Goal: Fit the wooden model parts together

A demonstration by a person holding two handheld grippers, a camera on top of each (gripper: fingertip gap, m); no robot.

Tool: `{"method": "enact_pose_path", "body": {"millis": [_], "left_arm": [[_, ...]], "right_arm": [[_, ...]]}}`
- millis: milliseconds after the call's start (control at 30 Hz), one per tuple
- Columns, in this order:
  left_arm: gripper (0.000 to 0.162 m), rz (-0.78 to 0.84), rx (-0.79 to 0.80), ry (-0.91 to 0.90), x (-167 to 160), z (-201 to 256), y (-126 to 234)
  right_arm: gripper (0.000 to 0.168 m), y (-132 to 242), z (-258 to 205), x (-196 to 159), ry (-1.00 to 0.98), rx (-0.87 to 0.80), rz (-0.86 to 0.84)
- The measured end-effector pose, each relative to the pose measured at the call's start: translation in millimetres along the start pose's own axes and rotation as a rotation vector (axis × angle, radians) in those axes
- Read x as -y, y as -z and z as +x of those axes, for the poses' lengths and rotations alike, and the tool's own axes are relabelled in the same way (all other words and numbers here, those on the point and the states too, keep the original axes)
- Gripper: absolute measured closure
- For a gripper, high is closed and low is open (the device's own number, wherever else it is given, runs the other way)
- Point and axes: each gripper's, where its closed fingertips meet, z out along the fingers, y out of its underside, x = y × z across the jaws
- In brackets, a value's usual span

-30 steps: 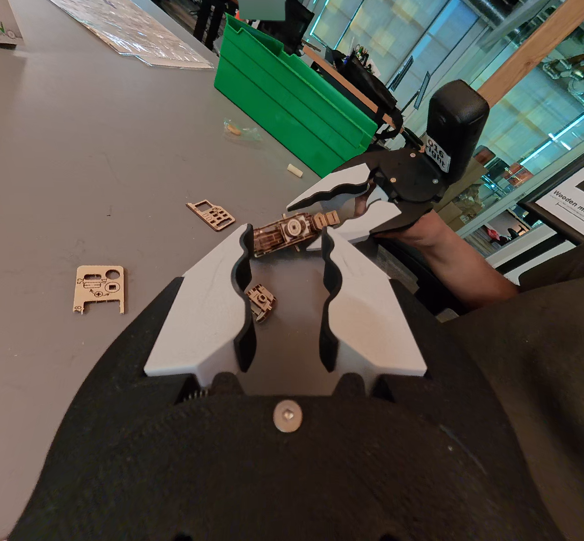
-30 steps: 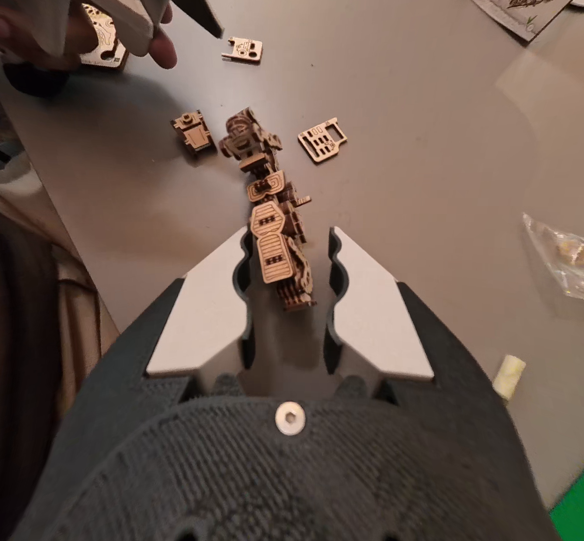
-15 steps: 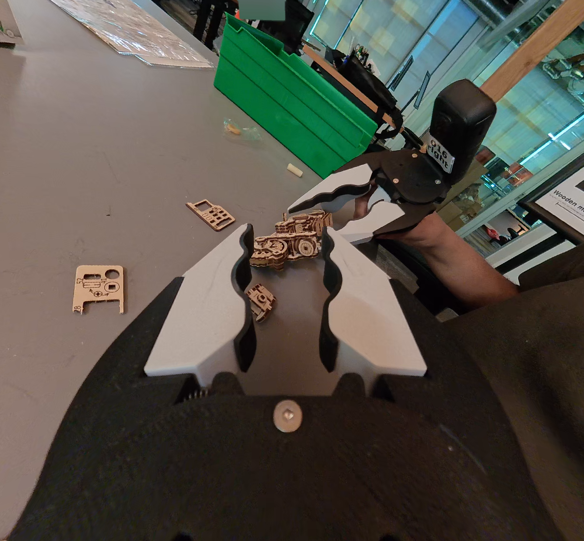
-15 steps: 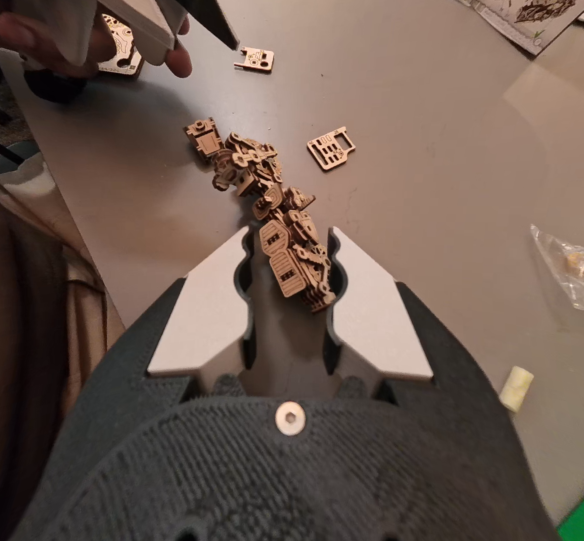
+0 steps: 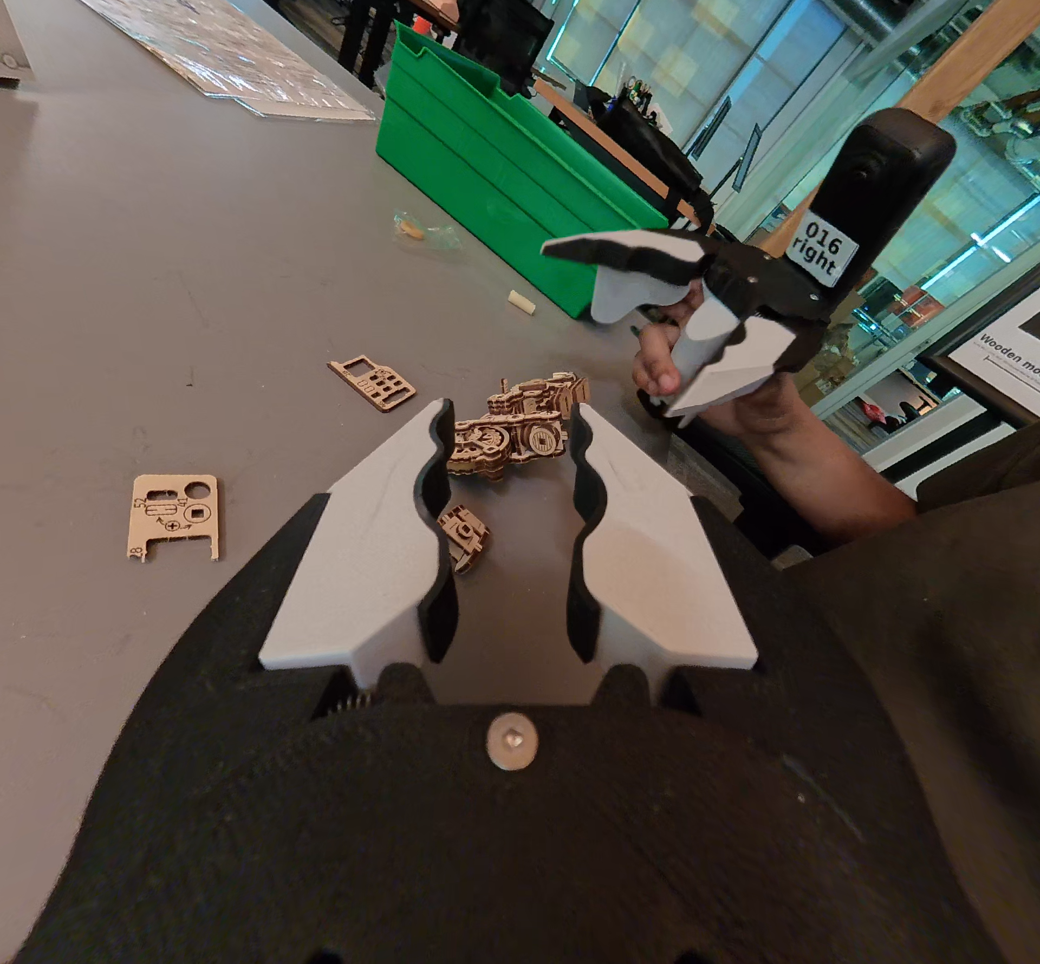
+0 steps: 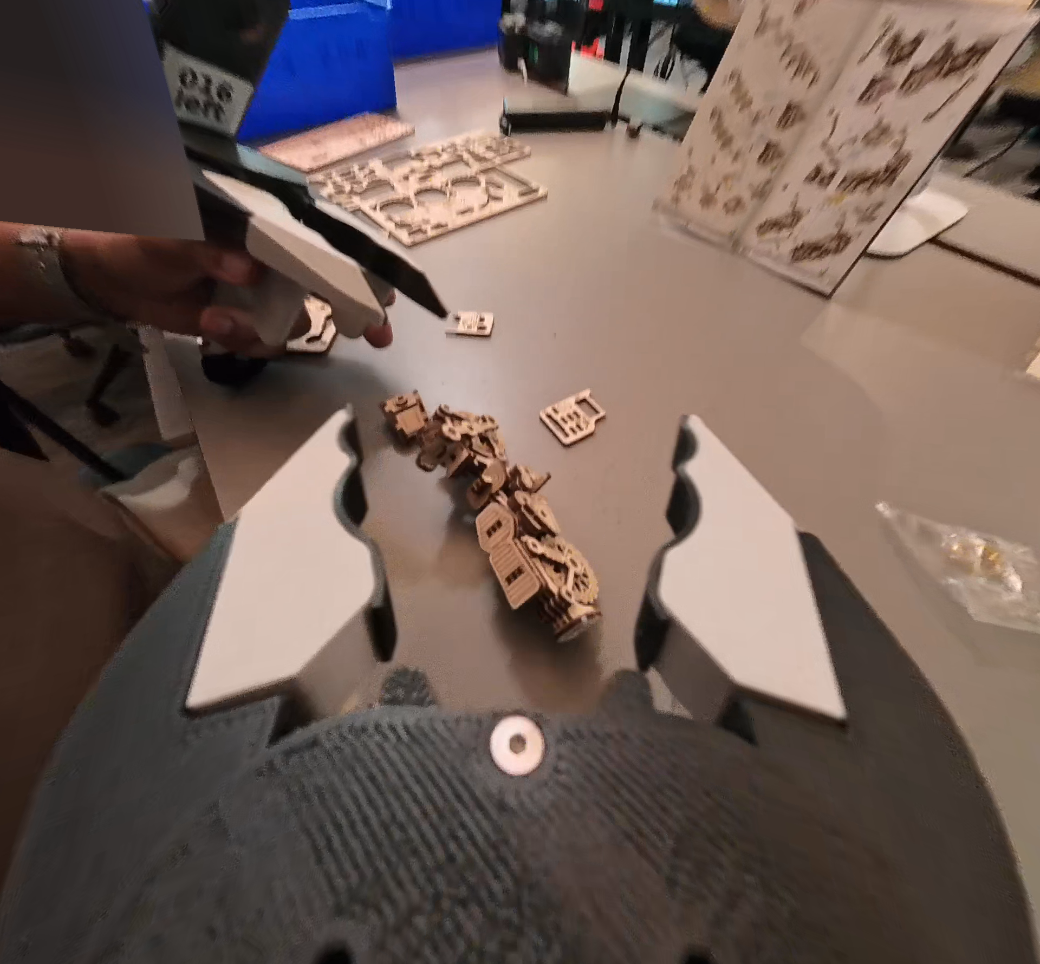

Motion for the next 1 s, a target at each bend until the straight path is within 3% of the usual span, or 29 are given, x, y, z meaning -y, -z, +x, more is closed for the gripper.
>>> {"method": "enact_pose_path", "body": {"millis": [67, 133, 267, 367, 467, 500, 567, 733, 900, 967, 1000], "left_arm": [[0.125, 0.001, -0.006, 0.002, 0, 1, 0], [0.125, 0.002, -0.01, 0.006, 0, 1, 0], [0.126, 0.004, -0.022, 0.02, 1, 2, 0], [0.13, 0.004, -0.037, 0.032, 1, 4, 1], [0.147, 0.012, -0.038, 0.041, 1, 4, 1], [0.161, 0.017, -0.019, 0.041, 2, 2, 2], [0.162, 0.042, 0.015, 0.038, 6, -3, 3], [0.162, 0.04, 0.051, 0.072, 8, -9, 3], [0.162, 0.113, 0.239, 0.055, 19, -29, 11], [0.146, 0.161, 0.199, 0.012, 26, -17, 14], [0.145, 0.181, 0.176, 0.015, 29, -13, 15]], "right_arm": [[0.047, 4, 0, 9, 0.022, -0.014, 0.052], [0.054, 8, 6, 14, 0.04, -0.057, 0.075], [0.094, 18, 21, 16, 0.056, -0.154, 0.088], [0.12, 21, 19, 20, 0.027, -0.131, 0.119], [0.136, 23, 25, 22, 0.018, -0.166, 0.136], [0.143, 24, 30, 21, 0.014, -0.202, 0.134], [0.168, 23, 40, 19, -0.017, -0.273, 0.118], [0.168, 16, 47, 15, -0.003, -0.367, 0.094], [0.168, 9, 44, -4, 0.018, -0.371, -0.028], [0.168, 5, 41, -11, -0.083, -0.316, -0.048], [0.168, 4, 42, -14, -0.129, -0.306, -0.054]]}}
